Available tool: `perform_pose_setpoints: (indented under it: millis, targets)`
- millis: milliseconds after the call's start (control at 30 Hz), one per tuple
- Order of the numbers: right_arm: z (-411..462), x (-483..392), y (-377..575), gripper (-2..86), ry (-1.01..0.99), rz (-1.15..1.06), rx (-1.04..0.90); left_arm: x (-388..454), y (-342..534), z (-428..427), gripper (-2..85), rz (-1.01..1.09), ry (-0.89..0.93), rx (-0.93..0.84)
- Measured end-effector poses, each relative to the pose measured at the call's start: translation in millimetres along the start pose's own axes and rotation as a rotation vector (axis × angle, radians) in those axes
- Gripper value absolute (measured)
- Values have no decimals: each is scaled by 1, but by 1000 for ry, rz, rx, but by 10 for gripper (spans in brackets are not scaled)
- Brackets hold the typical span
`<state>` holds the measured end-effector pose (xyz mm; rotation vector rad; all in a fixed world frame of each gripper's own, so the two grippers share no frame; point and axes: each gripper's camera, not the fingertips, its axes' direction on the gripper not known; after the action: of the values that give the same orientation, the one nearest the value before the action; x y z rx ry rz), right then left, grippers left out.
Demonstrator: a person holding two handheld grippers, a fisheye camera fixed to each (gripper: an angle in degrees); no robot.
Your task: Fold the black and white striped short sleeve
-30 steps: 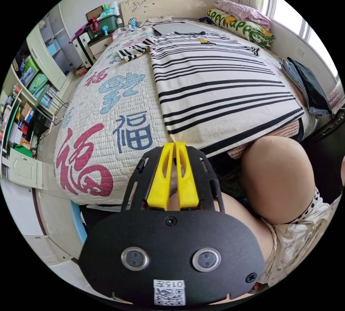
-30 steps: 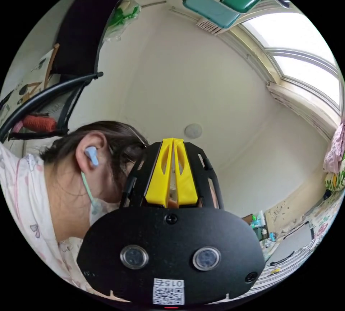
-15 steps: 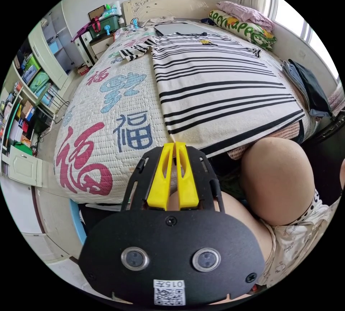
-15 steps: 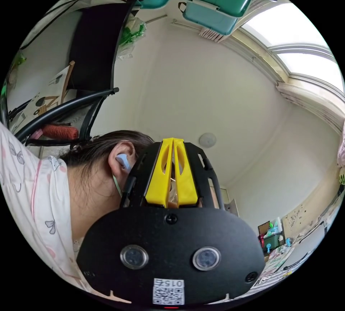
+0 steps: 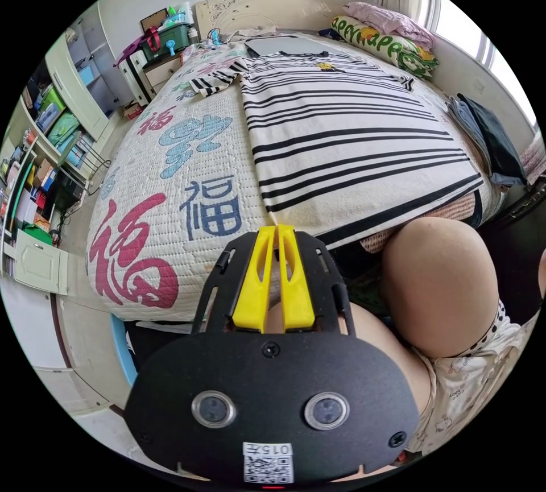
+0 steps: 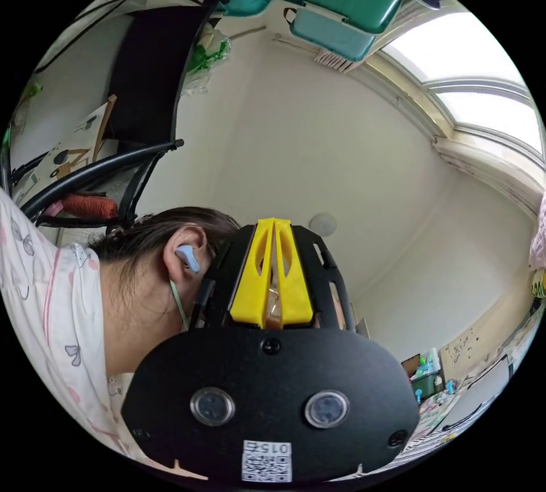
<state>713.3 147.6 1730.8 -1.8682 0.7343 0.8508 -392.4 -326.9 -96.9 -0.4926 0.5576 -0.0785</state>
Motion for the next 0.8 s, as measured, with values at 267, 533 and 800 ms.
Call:
perform_pose_setpoints:
  millis: [267,533,800]
  targets:
    - [21,8,-11,-5,-65,46,-78,0,3,1,4,4,-10,-2]
    - [28,5,-23,-6,0,5,28,-3,8,3,4,-1,-7,2]
    - [48,8,-32,-5,-3,-6,98,-5,13,5,4,-5,-6,3]
